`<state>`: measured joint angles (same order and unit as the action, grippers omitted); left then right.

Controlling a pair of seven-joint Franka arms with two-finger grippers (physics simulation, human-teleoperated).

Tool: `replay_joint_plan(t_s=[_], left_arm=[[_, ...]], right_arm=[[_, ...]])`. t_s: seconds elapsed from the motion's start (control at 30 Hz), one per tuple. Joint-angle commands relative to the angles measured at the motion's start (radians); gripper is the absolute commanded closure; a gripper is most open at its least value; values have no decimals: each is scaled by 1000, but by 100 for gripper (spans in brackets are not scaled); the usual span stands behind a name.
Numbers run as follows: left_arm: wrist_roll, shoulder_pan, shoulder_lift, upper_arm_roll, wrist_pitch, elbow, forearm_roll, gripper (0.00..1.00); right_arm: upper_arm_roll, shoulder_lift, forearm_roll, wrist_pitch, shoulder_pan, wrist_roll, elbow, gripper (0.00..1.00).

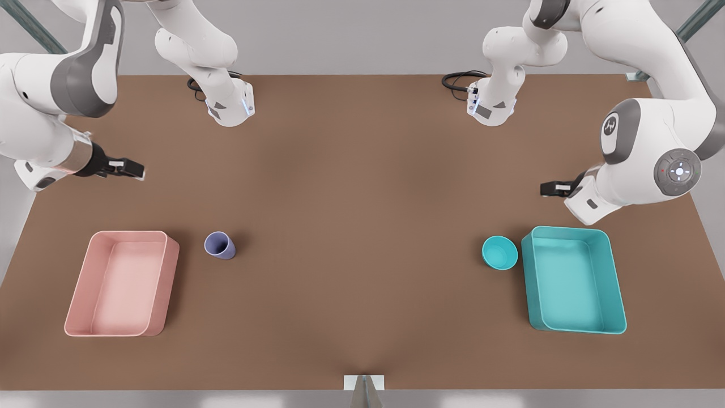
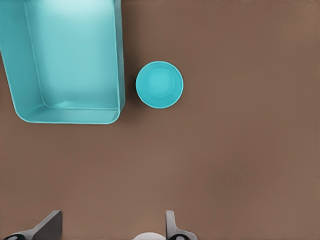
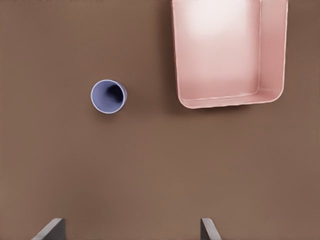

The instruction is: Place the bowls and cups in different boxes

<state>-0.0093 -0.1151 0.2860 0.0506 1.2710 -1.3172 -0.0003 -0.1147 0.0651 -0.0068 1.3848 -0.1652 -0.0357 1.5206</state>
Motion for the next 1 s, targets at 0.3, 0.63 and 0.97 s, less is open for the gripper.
replay_joint_plan(t_s=[0.3, 0.63, 0.97], left_arm=[[-11, -187, 203, -15, 711, -315, 94, 0], [-11, -176, 271, -9, 915, -517, 102, 0], [-49, -169, 337, -6, 955, -516, 172, 51]], right_arm=[[-2, 326, -12, 361, 219, -222, 13, 0], [9, 337, -9, 830, 139, -222, 319, 0], [7, 400, 8, 872, 99, -223, 383, 0]])
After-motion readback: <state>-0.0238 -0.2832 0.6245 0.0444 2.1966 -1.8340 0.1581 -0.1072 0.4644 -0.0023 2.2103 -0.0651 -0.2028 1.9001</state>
